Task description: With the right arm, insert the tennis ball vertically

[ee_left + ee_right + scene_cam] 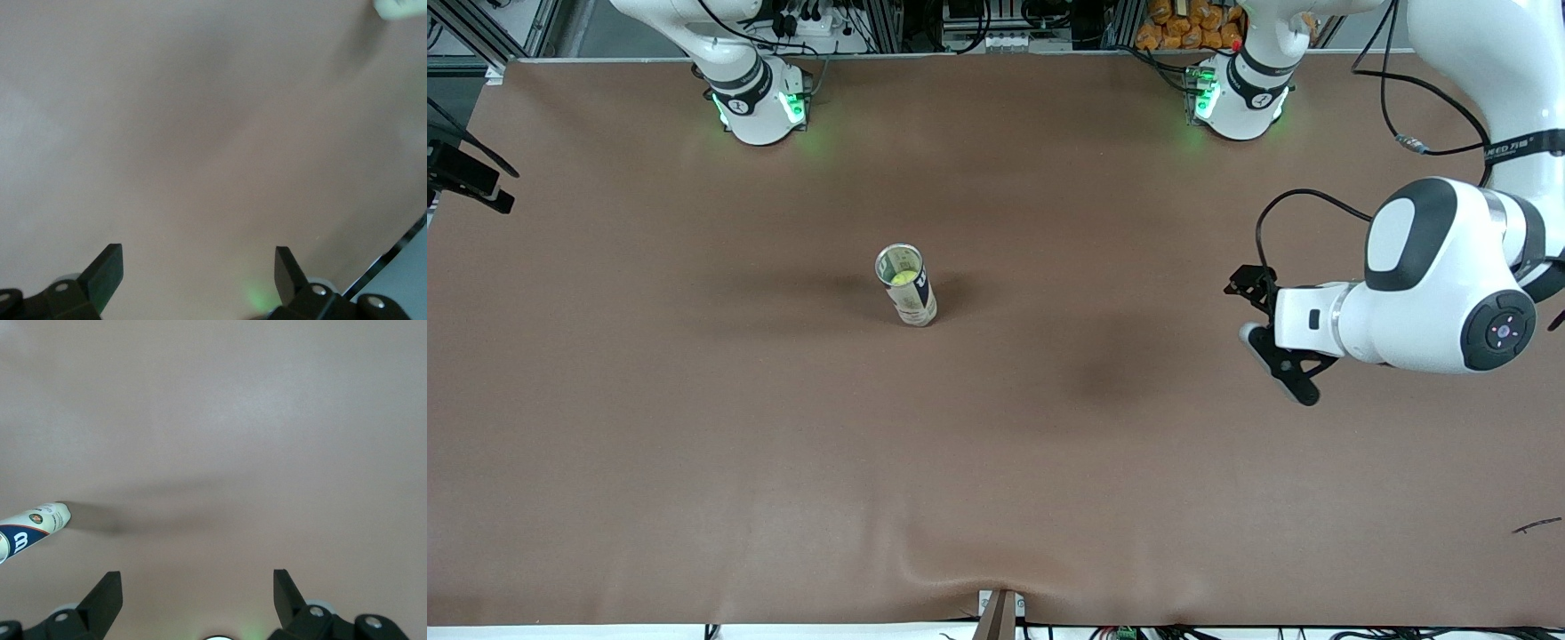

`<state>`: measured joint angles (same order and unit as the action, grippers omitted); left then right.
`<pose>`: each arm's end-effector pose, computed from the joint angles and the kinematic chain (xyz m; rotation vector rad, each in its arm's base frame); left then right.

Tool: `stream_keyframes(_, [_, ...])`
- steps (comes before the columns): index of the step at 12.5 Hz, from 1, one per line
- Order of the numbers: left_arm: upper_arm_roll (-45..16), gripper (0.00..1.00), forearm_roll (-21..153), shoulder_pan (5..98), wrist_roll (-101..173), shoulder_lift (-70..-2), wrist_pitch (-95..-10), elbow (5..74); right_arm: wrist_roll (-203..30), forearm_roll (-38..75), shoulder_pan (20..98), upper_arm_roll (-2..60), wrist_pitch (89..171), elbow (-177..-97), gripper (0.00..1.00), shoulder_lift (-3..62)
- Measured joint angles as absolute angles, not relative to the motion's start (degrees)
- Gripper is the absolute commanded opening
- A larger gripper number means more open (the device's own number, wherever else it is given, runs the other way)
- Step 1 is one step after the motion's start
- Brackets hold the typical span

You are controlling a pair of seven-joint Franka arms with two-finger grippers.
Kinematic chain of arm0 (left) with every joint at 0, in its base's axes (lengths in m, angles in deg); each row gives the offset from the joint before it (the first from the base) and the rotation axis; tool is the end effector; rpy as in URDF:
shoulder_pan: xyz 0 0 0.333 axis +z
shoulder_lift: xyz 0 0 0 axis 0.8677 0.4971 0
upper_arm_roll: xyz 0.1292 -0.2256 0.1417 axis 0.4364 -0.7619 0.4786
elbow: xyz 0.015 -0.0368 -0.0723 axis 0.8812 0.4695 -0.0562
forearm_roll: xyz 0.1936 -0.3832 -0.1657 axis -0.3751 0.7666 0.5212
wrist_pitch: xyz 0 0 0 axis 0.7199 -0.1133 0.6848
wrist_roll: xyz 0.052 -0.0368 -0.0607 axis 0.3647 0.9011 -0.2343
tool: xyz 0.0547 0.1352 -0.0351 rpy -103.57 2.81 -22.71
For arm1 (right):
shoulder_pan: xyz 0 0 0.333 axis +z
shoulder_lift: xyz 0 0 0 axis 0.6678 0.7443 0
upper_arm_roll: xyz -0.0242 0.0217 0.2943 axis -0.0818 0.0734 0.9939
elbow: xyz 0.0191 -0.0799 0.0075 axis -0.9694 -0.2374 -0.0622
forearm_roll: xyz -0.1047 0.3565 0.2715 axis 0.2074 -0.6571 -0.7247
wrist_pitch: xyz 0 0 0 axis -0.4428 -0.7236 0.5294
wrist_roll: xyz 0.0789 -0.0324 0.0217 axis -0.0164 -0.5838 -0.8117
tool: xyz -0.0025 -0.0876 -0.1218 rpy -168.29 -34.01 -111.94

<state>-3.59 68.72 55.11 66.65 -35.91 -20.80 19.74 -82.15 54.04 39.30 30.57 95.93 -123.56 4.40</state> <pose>0.6718 -0.1691 0.3602 2.6799 -0.8564 -0.4537 0.5924 -0.0646 0.6126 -3.1096 0.1618 0.0495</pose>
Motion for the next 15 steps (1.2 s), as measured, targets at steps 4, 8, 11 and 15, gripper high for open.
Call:
stream_keyframes(4, [-3.59,1.0,63.69,52.44,41.01,-40.24,-19.32,19.93,-82.15,54.04,39.3,30.56,95.93,-123.54,1.0,4.4])
stream_keyframes(8, [4.02,1.0,57.52,51.12,37.36,-45.44,-19.98,19.95,-82.15,54.04,39.3,30.54,95.93,-123.51,1.0,4.4])
stream_keyframes(11, [10.26,1.0,59.27,49.84,36.52,-49.14,-20.76,20.05,-82.15,54.04,39.3,30.53,95.93,-123.49,1.0,4.4])
stream_keyframes(15, [8.4,1.0,59.37,49.46,33.34,-54.25,-20.81,22.38,-82.15,54.04,39.3,30.53,95.95,-123.48,1.0,4.4])
